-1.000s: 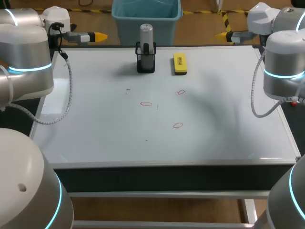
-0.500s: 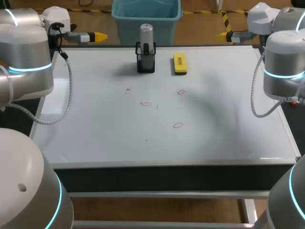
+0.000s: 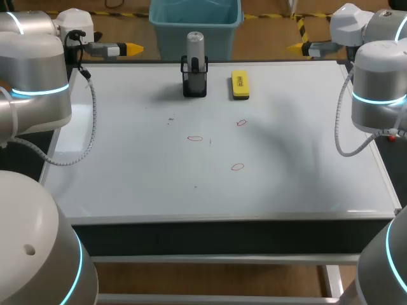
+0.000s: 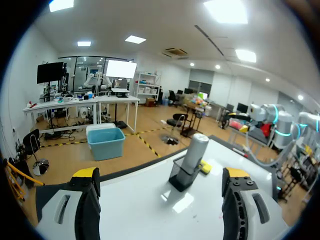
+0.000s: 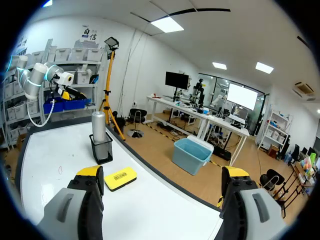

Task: Pick up the inspection probe, press it on each red-marked spot on the whiteboard one by one, put down the probe, pick up the eraser, and wipe off all the red marks.

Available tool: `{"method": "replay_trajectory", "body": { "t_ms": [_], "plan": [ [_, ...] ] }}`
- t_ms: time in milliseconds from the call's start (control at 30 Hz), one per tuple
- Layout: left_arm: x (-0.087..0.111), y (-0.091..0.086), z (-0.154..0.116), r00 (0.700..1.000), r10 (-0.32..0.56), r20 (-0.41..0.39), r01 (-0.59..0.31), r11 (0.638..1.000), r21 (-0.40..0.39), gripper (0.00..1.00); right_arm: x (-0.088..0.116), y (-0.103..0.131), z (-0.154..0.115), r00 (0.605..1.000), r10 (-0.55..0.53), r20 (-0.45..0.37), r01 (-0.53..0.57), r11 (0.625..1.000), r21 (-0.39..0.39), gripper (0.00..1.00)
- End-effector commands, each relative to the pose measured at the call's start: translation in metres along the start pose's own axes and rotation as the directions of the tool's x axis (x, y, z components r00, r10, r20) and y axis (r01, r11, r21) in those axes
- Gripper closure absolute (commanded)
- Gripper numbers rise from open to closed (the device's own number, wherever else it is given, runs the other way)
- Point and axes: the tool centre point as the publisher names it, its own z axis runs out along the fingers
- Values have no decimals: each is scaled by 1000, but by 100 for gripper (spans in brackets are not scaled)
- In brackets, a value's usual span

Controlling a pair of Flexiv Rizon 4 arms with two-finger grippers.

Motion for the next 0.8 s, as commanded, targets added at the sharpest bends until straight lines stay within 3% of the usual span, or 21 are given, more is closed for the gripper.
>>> {"method": "replay_trajectory", "body": {
  "t_ms": [33, 500, 667, 800],
  "plan": [
    [0, 0, 0, 1000, -1, -1, 1, 1000, 1, 0, 0, 0, 0, 1000, 0, 0, 0, 1000, 0, 0],
    [0, 0, 0, 1000, -1, -1, 1, 1000, 1, 0, 0, 0, 0, 1000, 0, 0, 0, 1000, 0, 0],
    [9, -2, 20, 980, 48, -191, -48, 999, 5, 0, 0, 0, 0, 1000, 0, 0, 0, 1000, 0, 0],
    [22, -6, 32, 957, 98, -273, -94, 995, 28, 0, 0, 0, 0, 1000, 0, 0, 0, 1000, 0, 0]
  ]
}}
